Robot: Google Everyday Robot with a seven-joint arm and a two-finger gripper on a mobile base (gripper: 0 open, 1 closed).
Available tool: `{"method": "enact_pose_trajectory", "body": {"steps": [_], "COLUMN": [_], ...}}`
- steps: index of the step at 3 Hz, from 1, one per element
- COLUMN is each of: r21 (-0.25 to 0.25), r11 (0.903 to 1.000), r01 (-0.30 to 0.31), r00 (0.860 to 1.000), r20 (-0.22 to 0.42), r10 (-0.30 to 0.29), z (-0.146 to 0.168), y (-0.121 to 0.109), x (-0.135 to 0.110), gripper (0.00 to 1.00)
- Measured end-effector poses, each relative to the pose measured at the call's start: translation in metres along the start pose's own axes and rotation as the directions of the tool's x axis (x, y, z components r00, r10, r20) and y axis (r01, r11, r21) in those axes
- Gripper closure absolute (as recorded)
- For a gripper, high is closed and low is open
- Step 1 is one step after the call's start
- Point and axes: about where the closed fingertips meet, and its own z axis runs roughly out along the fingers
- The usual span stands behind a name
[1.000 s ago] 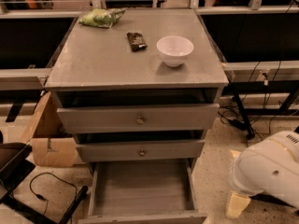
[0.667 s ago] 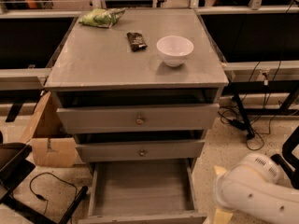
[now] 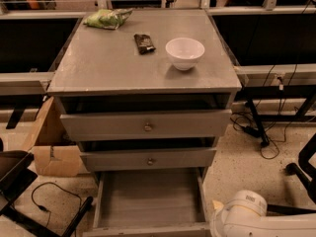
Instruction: Close bottom drawer
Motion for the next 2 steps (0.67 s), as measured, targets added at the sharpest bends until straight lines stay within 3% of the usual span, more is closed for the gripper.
{"method": "enact_pose_trajectory", "body": {"steps": [1,2], "r21": [-0.042,-0.045], "r11": [0.9961,0.9933], "r01": [-0.077,-0.106], "r00": [0.997,0.994], "r20": [0.005,-0.012], "r10": [0.077,0.106], "z": [0.054,0.104], "y": [0.014,0.016], "x": [-0.002,-0.003], "gripper": [0.19,0.42]}}
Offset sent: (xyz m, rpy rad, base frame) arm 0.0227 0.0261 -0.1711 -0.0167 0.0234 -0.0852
